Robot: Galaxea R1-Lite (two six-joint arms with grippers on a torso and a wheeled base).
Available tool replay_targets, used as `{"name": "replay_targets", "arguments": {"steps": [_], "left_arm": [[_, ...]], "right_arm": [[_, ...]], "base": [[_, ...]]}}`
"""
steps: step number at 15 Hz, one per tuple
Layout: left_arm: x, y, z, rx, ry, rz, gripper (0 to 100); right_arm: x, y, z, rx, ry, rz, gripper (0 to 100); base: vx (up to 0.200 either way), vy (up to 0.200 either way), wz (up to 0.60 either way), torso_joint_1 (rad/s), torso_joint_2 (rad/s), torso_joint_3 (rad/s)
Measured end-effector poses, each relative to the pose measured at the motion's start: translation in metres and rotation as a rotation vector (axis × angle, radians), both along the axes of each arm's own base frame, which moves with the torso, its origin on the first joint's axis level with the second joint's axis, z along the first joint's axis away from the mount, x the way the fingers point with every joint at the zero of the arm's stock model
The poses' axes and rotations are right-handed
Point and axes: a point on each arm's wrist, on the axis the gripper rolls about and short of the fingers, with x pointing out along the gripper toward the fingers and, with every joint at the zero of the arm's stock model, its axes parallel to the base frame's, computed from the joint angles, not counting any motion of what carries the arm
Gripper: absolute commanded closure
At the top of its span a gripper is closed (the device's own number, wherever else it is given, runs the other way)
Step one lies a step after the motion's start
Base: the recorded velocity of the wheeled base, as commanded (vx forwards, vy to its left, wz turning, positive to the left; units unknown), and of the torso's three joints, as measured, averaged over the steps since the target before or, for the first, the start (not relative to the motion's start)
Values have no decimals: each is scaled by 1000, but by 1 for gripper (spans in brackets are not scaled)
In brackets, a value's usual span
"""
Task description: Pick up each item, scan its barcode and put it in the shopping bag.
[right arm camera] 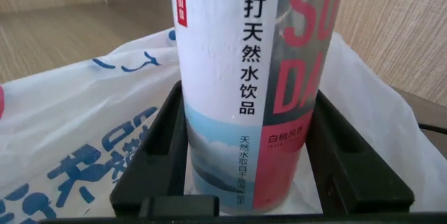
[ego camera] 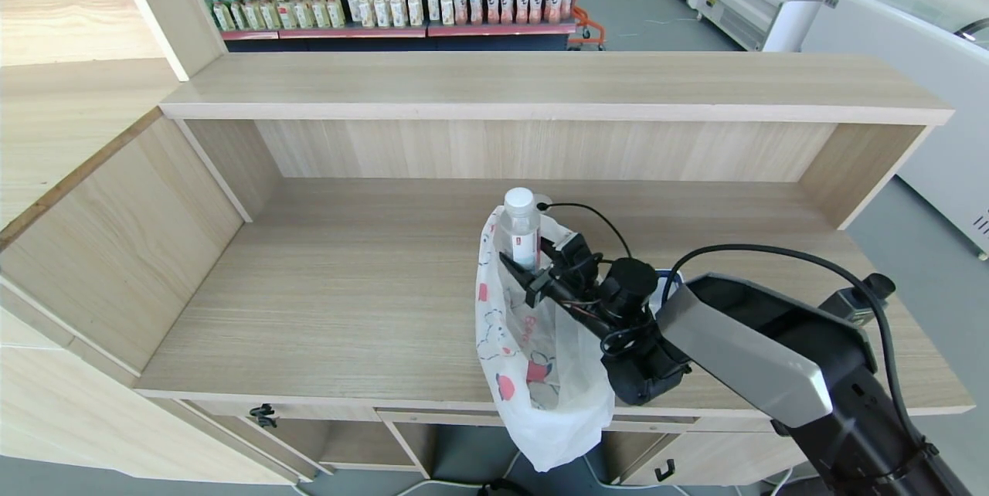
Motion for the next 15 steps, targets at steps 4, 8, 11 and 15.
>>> {"name": "replay_targets", "arguments": {"steps": [4, 8, 11, 15], "left_arm": [[0, 0, 0, 0, 0, 0, 0], [0, 0, 0, 0, 0, 0, 0], [0, 0, 0, 0, 0, 0, 0], [0, 0, 0, 0, 0, 0, 0]], "right_arm": [[-3, -1, 0, -7, 18, 2, 0], [-5, -2, 25, 18, -14, 0, 0], [-18, -15, 47, 10, 14, -10, 0], [-48, -41, 79, 16, 90, -24, 0]], "base": [[0, 0, 0, 0, 0, 0], [0, 0, 0, 0, 0, 0], [0, 0, 0, 0, 0, 0], [0, 0, 0, 0, 0, 0]]}}
